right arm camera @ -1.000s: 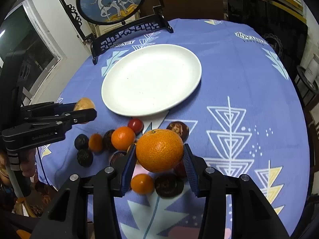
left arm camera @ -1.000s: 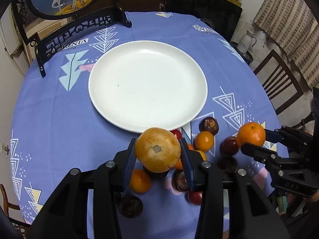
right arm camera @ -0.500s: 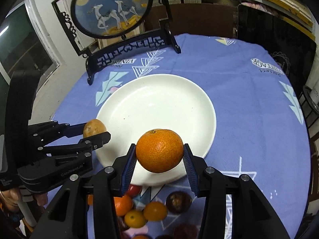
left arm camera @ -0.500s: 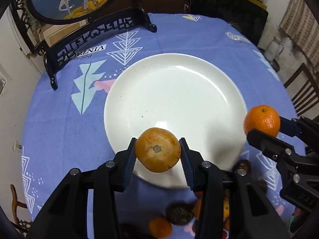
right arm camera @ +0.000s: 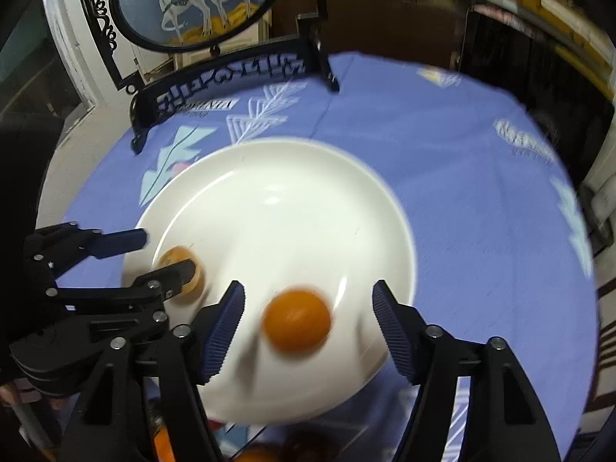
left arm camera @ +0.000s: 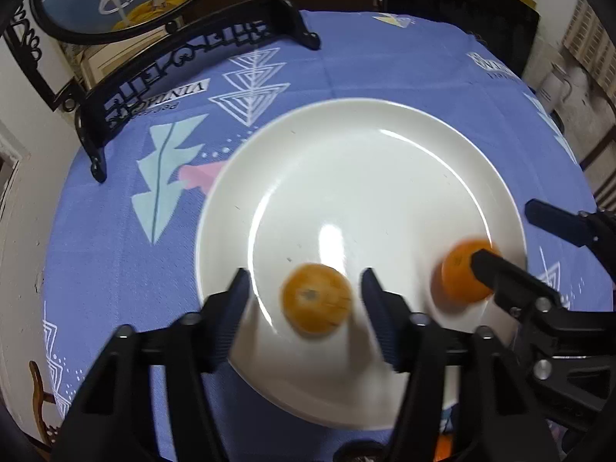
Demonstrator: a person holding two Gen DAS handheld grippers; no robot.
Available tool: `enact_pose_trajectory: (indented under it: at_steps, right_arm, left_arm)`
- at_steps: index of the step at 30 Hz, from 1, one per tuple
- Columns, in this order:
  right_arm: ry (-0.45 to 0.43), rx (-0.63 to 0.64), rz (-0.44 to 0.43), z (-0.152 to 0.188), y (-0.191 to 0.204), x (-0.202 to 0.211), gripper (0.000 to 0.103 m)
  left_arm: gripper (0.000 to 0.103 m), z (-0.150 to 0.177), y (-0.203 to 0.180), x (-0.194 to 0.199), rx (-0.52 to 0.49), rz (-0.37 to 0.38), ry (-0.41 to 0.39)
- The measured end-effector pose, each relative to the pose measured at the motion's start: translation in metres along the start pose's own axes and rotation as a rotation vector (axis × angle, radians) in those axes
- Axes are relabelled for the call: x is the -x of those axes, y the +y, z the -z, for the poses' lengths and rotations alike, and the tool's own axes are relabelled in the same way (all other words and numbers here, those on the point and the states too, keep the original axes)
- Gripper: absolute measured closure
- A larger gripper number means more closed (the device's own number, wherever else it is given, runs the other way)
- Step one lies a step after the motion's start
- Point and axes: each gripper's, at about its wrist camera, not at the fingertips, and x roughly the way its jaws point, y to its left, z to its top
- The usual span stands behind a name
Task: Organize fruits
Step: 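Carry the tan fruit with the left gripper onto the plate and release while the right gripper places the orange, then grasp a dark brown fruit with the left gripper while the right gripper grasps another dark brown fruit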
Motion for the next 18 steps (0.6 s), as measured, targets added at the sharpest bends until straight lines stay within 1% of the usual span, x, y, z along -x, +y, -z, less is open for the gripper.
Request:
enact_pose_trajectory:
  at_steps: [1,4,10,14,15,16,18]
  right_arm:
    - [0.002,-0.003,-0.004,-0.002,-0.001,0.001,0.030]
    - [-0.006,0.011,0.008,-0.003,-0.002,0.005,0.027]
    - [0.003,-0.018,0.021,0.002,-0.006,0.010,0.027]
    - [-0.001,-0.032,0.025,0.013,-0.007,0.023,0.027]
    - [-0.009,-0.037,0.018,0.017,-0.008,0.029,0.027]
    - [-0.023,-0.040,0.001,0.023,-0.009,0.038,0.027]
    - [-0.045,-0.038,-0.021,0.038,-0.010,0.054,0.027]
  left_arm:
    - [0.035,-0.002,0.003,0.000,0.015,0.003,-0.003]
    - [0.034,-0.004,0.006,0.003,0.018,-0.001,-0.014]
    - [0.029,-0.002,0.008,0.010,0.020,-0.010,-0.033]
    - [0.028,0.009,0.011,0.025,0.008,-0.002,-0.061]
    - [0.027,0.013,0.014,0.030,0.006,-0.001,-0.070]
    - [0.024,0.021,0.019,0.038,0.006,0.000,-0.085]
    - [0.023,0.035,0.028,0.050,0.007,0.001,-0.104]
